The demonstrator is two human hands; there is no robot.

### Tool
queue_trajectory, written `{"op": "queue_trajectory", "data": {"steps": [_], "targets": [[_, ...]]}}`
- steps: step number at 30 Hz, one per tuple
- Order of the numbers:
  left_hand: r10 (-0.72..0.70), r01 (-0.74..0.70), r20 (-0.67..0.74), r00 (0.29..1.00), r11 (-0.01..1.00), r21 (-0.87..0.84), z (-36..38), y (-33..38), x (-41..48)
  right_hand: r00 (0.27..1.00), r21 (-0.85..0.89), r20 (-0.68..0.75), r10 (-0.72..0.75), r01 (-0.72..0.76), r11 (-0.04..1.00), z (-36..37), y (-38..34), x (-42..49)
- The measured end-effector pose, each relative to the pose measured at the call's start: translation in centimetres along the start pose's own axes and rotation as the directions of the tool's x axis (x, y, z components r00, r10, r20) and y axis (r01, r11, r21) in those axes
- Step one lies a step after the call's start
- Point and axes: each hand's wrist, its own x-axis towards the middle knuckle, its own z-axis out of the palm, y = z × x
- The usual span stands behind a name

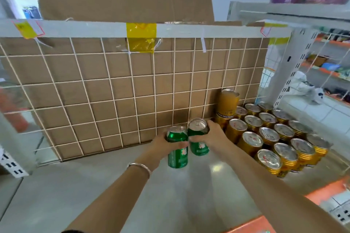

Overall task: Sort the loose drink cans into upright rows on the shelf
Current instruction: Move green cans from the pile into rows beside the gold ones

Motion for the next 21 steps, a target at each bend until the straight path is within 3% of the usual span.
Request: {"op": "queue_trajectory", "data": {"steps": [3, 9, 16, 21], "targets": [[0.035, -0.03, -0.055, 0.998, 0.996, 0.079, 1.4, 1.1, 2.6, 0.999, -0.149, -0.006, -0.037, 0.036, 0.988, -1.2, 2.6, 5.5], [0.145, -0.124, -0.134, 0.98, 0.98, 0.155, 4.2, 1.4, 7.0, 0.996, -0.129, -0.084, -0.021, 0.01, 0.992, -3.1, -0.8, 5.0], [0.263, -0.081, -0.338, 0.904, 0.88, 0.468, 6.1, 0.2, 7.5, 0.985, -0.39, -0.134, -0.11, 0.05, 0.92, -2.6, 1.0, 5.7], [0.22, -0.068, -0.37, 0.903, 0.922, 0.381, 6.4, 0.4, 7.4, 0.969, -0.374, -0.144, -0.202, 0.135, 0.917, -2.2, 1.3, 5.5]]}}
